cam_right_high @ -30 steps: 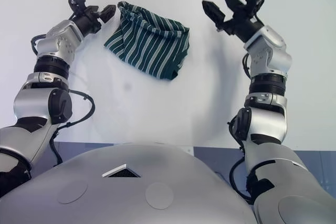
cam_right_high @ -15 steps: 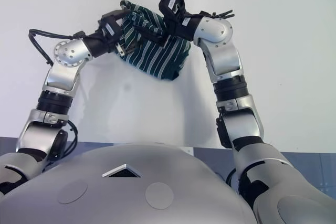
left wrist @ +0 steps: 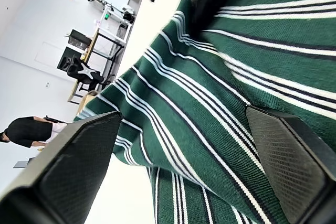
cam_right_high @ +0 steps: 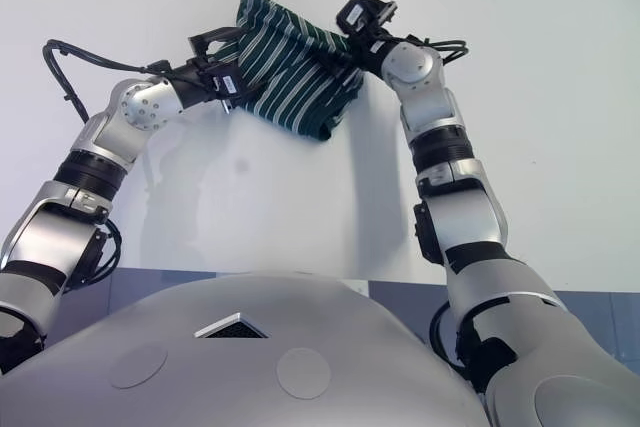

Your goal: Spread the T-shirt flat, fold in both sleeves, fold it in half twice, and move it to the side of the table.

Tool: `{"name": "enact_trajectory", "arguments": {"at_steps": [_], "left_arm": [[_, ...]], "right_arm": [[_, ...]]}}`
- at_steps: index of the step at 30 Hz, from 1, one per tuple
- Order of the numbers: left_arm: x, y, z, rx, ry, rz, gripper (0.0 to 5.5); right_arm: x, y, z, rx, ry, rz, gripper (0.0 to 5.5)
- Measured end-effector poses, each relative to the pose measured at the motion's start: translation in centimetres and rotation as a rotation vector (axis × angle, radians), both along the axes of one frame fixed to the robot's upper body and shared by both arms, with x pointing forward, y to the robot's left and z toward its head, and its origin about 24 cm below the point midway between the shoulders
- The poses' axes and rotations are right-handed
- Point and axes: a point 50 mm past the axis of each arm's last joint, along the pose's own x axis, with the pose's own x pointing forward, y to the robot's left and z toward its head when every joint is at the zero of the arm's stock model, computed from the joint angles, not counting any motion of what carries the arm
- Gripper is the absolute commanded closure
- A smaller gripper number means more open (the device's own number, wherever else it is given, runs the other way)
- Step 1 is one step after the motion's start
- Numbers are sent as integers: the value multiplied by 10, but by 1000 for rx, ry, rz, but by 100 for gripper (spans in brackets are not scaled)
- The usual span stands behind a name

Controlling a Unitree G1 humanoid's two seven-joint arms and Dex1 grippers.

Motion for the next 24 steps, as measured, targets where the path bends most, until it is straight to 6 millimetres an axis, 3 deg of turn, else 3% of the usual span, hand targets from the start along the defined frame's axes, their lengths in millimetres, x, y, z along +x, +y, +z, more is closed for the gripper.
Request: {"name": "enact_trajectory", "arguments": {"at_steps": [4,7,9,13,17,22,24], "left_arm": [[0,-1,-1,-2,-4,2,118],[0,-1,-1,-4,-6,4,118],[3,0,0,-56,-5,49,118],[20,11,11,-329,52,308,118],[43,20,59,-762,36,446,118],[47,29,76,-979,80,501,118],[48,35,78,-1067,101,547,118]], "right_arm": [[2,-8,0,260,97,-97,13],[1,-12,-1,340,127,-123,13],[3,-11,10,409,94,-99,13],[5,4,48,510,-48,66,13],[-9,30,70,561,-139,262,13],[-24,73,60,538,-82,410,13],[-29,80,33,483,23,400,13]]}}
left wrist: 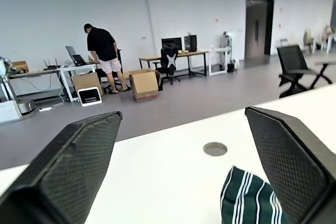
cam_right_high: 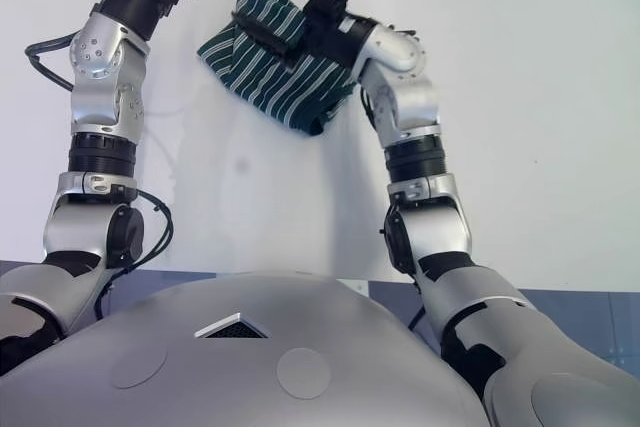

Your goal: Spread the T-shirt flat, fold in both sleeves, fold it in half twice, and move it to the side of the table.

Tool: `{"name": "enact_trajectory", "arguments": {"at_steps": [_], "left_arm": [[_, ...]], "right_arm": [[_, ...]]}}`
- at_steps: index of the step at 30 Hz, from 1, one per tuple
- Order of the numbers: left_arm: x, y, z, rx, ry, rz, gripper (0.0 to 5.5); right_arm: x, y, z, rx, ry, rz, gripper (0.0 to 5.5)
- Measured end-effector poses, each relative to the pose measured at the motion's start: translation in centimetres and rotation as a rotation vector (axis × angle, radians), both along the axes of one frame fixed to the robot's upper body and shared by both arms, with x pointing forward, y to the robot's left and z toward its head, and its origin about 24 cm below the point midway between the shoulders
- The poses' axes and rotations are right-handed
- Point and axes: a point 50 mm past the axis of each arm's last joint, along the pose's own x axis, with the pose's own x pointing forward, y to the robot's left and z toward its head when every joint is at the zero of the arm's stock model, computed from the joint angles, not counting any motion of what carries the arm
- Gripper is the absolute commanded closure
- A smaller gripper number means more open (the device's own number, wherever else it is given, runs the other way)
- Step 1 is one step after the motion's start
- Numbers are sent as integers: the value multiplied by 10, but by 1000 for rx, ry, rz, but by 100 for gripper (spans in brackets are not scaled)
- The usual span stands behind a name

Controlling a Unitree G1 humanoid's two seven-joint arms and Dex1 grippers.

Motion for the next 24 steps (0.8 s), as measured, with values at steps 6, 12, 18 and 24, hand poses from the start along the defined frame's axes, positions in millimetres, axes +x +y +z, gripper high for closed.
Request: {"name": "enact_trajectory", "arguments": {"at_steps": [6,12,18,24], "left_arm": [[2,6,0,-88,35,61,118],[3,6,-3,-88,44,128,118],[1,4,-2,-92,-1,156,118],[-1,-4,4,-123,-45,95,118]], "right_arm": [[32,-30,-46,-209,208,-480,13],[38,-170,-41,-510,126,-1135,13],[35,-188,-31,-399,80,-1058,13],[70,-154,75,246,-223,-817,13]]}}
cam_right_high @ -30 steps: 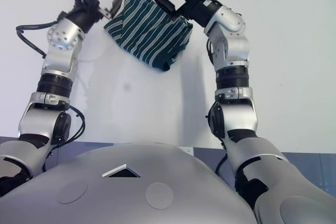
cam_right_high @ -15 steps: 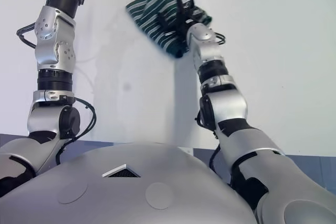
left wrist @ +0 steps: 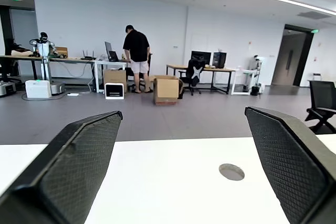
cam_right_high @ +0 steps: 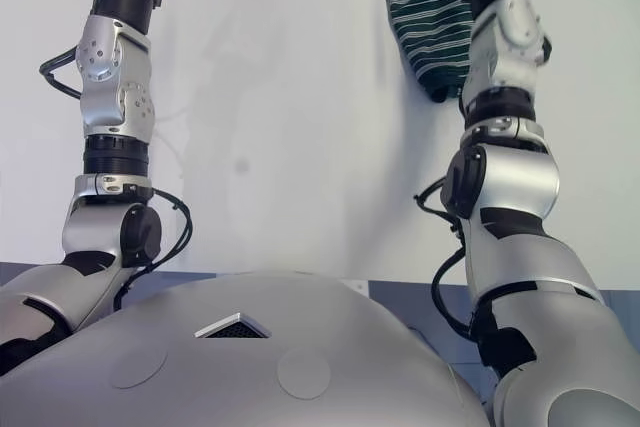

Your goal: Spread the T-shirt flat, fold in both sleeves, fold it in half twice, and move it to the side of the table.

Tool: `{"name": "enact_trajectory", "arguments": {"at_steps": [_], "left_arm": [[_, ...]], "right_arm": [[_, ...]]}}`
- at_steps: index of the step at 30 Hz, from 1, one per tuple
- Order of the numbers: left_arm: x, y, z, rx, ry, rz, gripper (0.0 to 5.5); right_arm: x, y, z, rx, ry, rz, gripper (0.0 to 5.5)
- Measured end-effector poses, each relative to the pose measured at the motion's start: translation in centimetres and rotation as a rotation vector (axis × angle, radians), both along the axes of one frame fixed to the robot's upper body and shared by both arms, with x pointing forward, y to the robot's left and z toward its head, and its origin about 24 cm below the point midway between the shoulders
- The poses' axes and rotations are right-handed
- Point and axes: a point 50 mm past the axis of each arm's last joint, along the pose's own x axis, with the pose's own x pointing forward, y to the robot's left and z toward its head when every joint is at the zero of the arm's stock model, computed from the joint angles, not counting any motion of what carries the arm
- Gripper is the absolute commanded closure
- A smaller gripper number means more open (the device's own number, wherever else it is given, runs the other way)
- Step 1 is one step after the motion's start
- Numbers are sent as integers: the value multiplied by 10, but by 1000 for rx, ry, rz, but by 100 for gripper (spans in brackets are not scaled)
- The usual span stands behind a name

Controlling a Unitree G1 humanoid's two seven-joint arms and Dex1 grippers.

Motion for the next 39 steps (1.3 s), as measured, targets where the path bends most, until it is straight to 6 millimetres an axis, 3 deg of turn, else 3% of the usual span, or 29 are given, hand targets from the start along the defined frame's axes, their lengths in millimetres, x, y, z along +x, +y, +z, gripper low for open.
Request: {"name": "enact_trajectory", "arguments": {"at_steps": [1,3,6,10,17,20,22,24,27,33,39], "left_arm": [[-2,-4,15,-55,-55,-40,118],[-8,-10,37,-114,-141,-104,118],[-13,-20,50,-137,-204,-226,118],[-11,-28,35,-68,-157,-286,118],[-1,-31,34,-44,-152,-278,118],[-5,-30,31,-62,-154,-266,118],[-10,-29,24,-36,-135,-245,118],[-16,-32,33,-20,-165,-244,118],[-19,-33,37,-53,-153,-274,118],[-19,-25,24,-53,-84,-252,118],[-19,-37,17,-65,-49,-282,118]], "right_arm": [[-2,12,23,153,-91,105,13],[-10,27,48,308,-190,252,13],[-42,56,67,320,-298,523,13],[-59,73,61,175,-271,630,13],[-56,79,47,46,-251,579,13],[-56,93,44,-4,-240,595,13],[-63,100,54,-61,-278,591,13],[-76,106,73,-88,-362,602,13],[-77,111,76,-56,-363,583,13],[-80,112,53,-74,-279,550,13],[-79,116,42,-93,-259,543,13]]}}
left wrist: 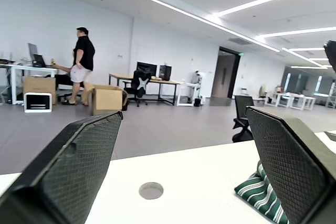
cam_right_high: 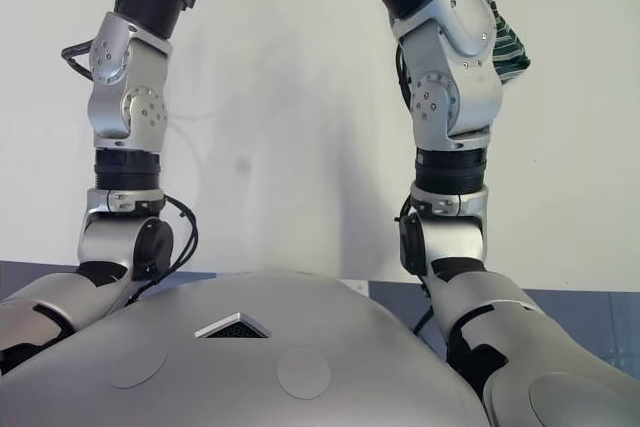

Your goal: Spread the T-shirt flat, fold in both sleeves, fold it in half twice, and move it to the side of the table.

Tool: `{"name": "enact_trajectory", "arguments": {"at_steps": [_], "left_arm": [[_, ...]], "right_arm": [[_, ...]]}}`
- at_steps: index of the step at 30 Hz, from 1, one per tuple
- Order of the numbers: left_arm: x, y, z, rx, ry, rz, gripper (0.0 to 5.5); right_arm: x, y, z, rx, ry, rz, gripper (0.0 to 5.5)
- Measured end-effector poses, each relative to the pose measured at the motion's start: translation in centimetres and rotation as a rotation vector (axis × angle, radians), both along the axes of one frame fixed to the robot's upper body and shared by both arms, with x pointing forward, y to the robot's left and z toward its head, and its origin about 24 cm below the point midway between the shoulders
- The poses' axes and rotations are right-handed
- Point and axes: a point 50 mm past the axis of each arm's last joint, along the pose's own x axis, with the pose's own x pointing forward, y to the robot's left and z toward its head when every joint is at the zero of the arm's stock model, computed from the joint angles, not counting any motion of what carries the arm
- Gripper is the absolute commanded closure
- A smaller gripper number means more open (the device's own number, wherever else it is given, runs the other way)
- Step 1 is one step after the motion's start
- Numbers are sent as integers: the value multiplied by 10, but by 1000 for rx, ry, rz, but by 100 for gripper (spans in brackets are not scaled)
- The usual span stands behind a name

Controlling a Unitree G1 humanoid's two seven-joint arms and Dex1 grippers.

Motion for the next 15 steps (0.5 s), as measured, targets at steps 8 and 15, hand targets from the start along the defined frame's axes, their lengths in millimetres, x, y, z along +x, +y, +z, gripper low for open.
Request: {"name": "enact_trajectory", "arguments": {"at_steps": [8,15], "left_arm": [[12,5,4,7,-21,29,118],[8,-9,1,-5,-19,-2,118]], "right_arm": [[6,4,-10,63,62,77,13],[2,17,-23,180,164,124,13]]}}
